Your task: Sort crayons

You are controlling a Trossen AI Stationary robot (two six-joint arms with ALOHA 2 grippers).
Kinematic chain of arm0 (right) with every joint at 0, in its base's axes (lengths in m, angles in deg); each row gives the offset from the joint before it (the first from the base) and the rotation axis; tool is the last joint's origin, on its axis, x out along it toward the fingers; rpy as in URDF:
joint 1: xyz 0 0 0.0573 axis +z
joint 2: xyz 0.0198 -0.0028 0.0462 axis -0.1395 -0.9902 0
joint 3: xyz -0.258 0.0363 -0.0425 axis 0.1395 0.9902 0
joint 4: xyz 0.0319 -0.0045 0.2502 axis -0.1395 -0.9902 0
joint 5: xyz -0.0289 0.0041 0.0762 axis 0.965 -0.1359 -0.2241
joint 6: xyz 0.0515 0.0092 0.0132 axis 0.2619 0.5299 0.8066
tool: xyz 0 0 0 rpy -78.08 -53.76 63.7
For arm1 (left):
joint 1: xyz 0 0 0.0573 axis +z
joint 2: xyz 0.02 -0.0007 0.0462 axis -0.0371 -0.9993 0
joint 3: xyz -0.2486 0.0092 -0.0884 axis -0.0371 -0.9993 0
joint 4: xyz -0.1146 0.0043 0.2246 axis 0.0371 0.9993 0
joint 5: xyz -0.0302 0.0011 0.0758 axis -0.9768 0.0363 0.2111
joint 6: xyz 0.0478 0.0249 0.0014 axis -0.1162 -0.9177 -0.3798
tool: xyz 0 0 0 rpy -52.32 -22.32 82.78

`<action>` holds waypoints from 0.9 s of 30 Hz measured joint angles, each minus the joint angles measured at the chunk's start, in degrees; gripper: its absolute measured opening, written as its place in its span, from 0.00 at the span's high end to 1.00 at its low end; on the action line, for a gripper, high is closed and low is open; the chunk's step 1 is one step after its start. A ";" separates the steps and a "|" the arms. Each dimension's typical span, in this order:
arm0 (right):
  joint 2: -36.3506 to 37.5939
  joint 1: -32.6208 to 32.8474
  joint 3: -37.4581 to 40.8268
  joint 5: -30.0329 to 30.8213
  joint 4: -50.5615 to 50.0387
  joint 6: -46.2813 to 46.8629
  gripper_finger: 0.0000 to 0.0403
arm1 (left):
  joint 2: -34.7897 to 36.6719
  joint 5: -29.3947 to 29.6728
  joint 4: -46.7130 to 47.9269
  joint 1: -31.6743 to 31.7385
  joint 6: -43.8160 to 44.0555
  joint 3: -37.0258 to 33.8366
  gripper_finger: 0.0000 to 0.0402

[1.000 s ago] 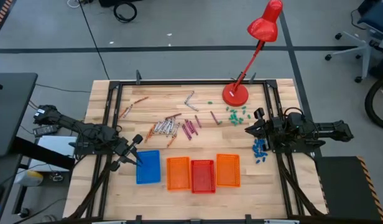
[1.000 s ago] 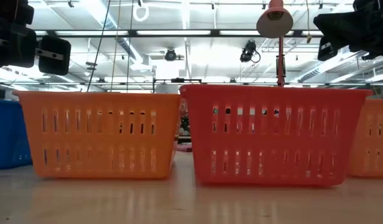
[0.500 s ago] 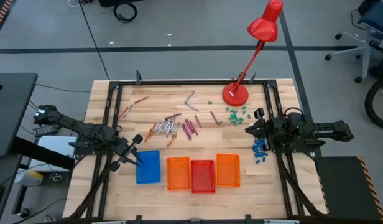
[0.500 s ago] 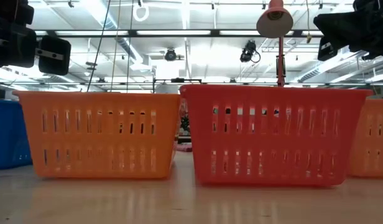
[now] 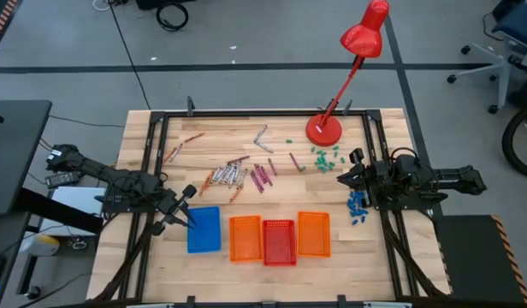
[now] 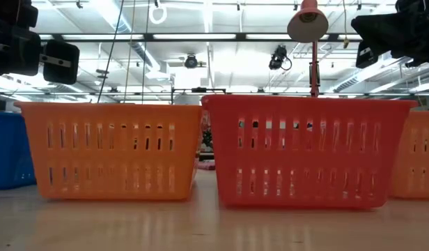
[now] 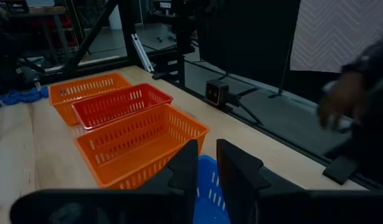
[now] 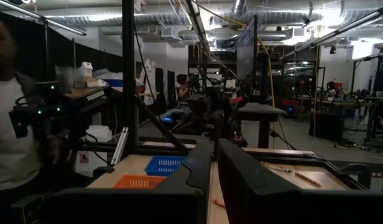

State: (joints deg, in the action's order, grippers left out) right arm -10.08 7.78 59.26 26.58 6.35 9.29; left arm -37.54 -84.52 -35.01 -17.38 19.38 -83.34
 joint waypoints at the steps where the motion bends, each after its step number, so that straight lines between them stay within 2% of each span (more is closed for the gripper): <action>1: -0.01 0.00 -0.01 0.00 -0.01 0.00 0.91 | -0.02 0.00 0.00 -0.02 -0.02 0.00 0.82; 8: 0.00 0.00 -0.01 0.00 0.00 0.00 0.91 | -0.02 0.00 -1.20 0.00 -0.55 0.02 0.82; 12: -0.02 0.01 -0.01 0.00 -0.01 -0.01 0.91 | 0.00 1.65 -9.17 0.04 0.26 0.01 0.82; 14: 0.00 -0.01 -0.01 -0.01 0.00 -0.01 0.91 | 0.00 5.50 -12.99 0.04 3.53 0.01 0.82; 21: 0.00 0.01 0.01 0.29 0.07 -6.26 0.91 | 0.00 26.71 -17.24 1.93 9.83 0.00 0.82; 23: 0.00 0.00 0.01 0.28 0.09 -5.82 0.91 | 0.00 29.03 -17.79 2.71 9.90 0.00 0.82; 27: 0.00 -0.01 -0.01 0.32 0.65 -4.97 0.91 | 0.00 29.42 -19.95 3.56 11.41 0.00 0.82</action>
State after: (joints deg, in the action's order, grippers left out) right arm -10.08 7.77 59.25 26.90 7.00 4.31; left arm -37.54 -55.10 -54.97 -13.82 30.79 -83.34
